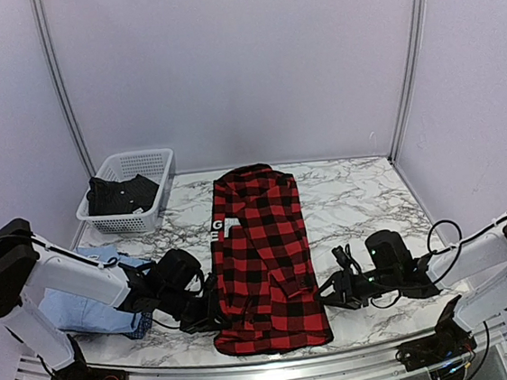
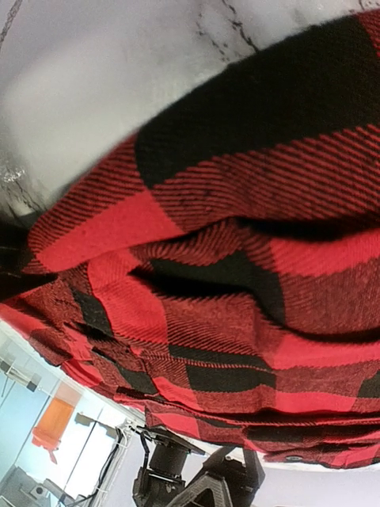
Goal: Fold and stack the long sleeve shirts
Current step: Pick up the rectangle-folded shirt from the center of the board.
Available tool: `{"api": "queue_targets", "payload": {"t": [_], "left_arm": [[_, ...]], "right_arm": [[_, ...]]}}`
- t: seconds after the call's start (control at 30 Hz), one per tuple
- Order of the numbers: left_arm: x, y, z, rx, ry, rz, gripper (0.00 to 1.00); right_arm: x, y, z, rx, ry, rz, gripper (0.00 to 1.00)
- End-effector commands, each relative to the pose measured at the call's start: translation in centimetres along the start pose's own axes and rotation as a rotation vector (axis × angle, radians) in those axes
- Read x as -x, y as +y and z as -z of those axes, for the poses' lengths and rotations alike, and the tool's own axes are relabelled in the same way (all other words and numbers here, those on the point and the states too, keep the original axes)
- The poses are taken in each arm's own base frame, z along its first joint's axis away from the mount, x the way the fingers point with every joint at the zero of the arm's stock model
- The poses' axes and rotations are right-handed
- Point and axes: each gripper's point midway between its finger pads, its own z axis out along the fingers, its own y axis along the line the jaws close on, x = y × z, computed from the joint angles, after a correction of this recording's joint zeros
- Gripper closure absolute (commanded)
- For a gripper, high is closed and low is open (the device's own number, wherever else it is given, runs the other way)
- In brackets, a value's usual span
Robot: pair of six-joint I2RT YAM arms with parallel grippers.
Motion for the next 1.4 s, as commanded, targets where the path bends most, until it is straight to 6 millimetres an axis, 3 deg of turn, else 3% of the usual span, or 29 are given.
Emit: {"api": "queue_targets", "payload": {"t": [0.0, 0.27, 0.33, 0.77, 1.13, 1.37], "left_arm": [[-0.2, 1.2, 0.3, 0.058, -0.015, 0.012, 0.99], [0.5, -0.3, 1.0, 0.017, -0.049, -0.007, 1.00], [0.6, -0.5, 1.1, 0.009, -0.055, -0.009, 1.00], [1.0, -1.3, 1.4, -0.004, -0.067, -0.016, 1.00], [1.3, -1.8, 1.7, -0.012, -0.082, -0.023, 1.00], [1.6, -2.4, 2.0, -0.023, -0.090, -0.031, 1.00]], "right_arm": [[0.8, 0.3, 0.3, -0.013, -0.030, 0.001, 0.47], [-2.9, -0.5, 1.6, -0.066, 0.051, 0.013, 0.47], [-3.0, -0.4, 1.5, -0.062, 0.049, 0.009, 0.47], [3.2, -0.1, -0.1, -0.041, -0.096, 0.004, 0.46], [5.1, 0.0, -1.3, -0.021, -0.137, -0.027, 0.49], [5.6, 0.6, -1.8, -0.001, -0.128, -0.030, 0.65]]}}
